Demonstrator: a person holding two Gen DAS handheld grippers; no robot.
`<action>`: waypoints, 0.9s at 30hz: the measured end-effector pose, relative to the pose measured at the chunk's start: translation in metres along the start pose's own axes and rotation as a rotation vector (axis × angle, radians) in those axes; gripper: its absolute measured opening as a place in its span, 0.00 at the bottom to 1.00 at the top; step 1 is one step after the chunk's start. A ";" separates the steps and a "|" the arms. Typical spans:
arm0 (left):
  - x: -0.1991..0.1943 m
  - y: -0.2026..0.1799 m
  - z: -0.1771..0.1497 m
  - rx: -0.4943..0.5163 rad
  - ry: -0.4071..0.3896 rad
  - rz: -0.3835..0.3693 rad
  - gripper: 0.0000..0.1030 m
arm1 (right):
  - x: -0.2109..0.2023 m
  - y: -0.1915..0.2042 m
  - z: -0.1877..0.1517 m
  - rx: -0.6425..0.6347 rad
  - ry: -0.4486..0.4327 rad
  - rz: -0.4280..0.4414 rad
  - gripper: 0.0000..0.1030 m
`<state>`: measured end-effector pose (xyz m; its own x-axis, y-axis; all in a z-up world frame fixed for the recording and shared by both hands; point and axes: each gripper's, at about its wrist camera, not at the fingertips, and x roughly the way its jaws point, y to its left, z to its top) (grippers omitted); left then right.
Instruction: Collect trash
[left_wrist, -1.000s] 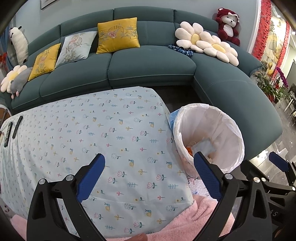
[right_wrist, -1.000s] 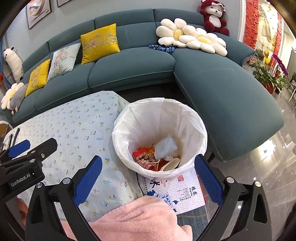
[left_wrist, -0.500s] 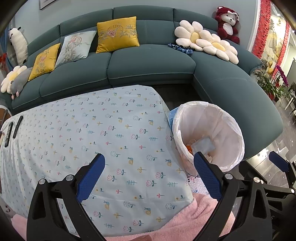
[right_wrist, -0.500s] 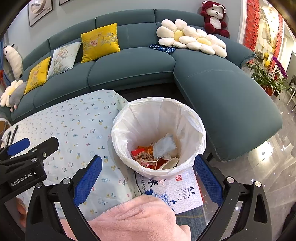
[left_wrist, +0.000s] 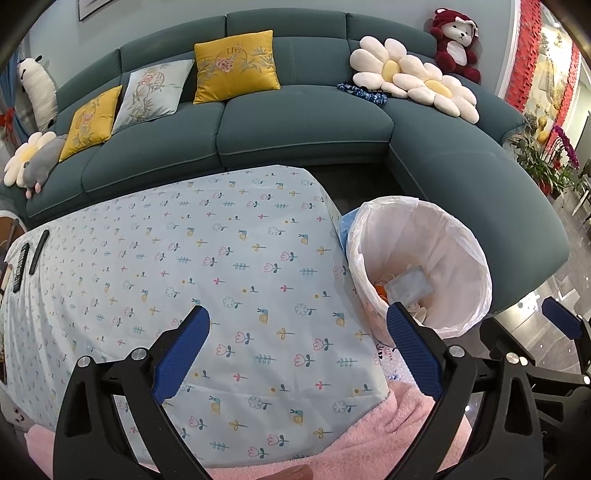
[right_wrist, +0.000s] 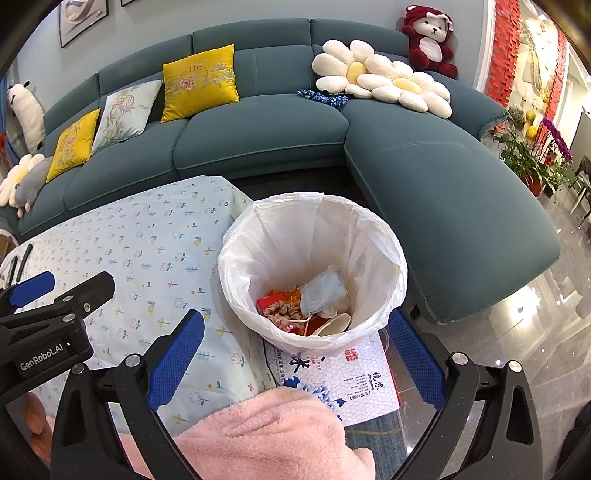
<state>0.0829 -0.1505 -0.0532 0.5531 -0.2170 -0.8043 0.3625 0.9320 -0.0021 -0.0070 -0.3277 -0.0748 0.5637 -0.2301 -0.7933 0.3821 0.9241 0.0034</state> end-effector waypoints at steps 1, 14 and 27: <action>-0.001 0.000 0.000 -0.002 0.000 0.000 0.89 | 0.000 0.000 0.000 0.000 -0.001 -0.001 0.93; 0.000 -0.002 -0.004 0.001 0.010 0.009 0.89 | 0.001 -0.004 -0.005 -0.005 0.003 -0.013 0.93; 0.000 -0.001 -0.006 -0.005 0.011 0.015 0.89 | 0.002 -0.006 -0.007 -0.001 0.006 -0.014 0.93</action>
<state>0.0783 -0.1494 -0.0564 0.5504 -0.1994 -0.8107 0.3504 0.9366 0.0076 -0.0126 -0.3314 -0.0807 0.5537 -0.2411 -0.7970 0.3894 0.9210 -0.0081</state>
